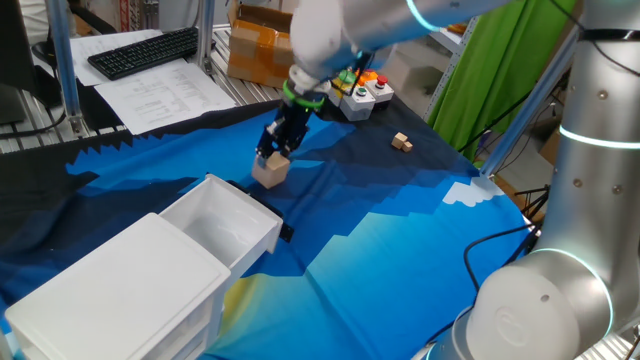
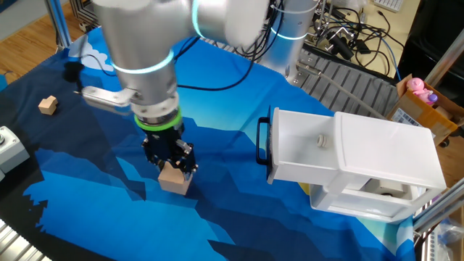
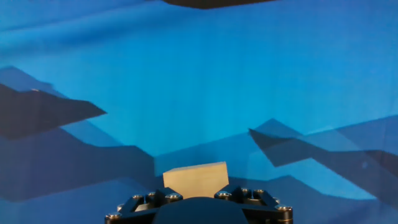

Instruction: Put things in the drawer

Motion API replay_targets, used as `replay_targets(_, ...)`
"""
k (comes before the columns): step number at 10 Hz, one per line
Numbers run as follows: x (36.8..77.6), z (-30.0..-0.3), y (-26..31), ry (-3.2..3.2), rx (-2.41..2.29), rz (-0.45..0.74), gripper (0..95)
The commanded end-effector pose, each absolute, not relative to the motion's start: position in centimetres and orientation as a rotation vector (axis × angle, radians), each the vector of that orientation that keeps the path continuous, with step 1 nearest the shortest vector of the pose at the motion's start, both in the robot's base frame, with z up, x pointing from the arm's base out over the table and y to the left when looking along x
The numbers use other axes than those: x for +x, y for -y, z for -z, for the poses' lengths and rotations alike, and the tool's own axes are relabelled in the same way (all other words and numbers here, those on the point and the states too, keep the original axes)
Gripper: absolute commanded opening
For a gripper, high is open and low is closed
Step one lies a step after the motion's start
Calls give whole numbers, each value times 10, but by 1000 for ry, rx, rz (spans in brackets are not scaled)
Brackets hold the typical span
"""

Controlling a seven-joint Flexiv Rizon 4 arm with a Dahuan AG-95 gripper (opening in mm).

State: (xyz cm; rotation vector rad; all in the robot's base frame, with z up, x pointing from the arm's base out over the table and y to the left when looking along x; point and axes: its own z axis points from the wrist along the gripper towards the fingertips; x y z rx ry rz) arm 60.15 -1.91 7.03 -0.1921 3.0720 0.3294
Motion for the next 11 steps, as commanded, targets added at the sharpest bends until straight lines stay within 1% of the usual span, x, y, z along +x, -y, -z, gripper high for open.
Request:
replay_targets(1, 596, -95, 4, -3106, -114, -378, 0)
replay_targets(3, 579, -125, -13, -3131, -44, -400, 0)
replay_targets(4, 571, -134, -18, -3131, -18, -419, 0)
replay_targets(7, 538, -187, -48, -3157, 87, -477, 0)
replay_targets(9, 516, -220, -73, -3168, 149, -481, 0)
replay_targets(11, 492, -242, -99, -3175, 233, -535, 0)
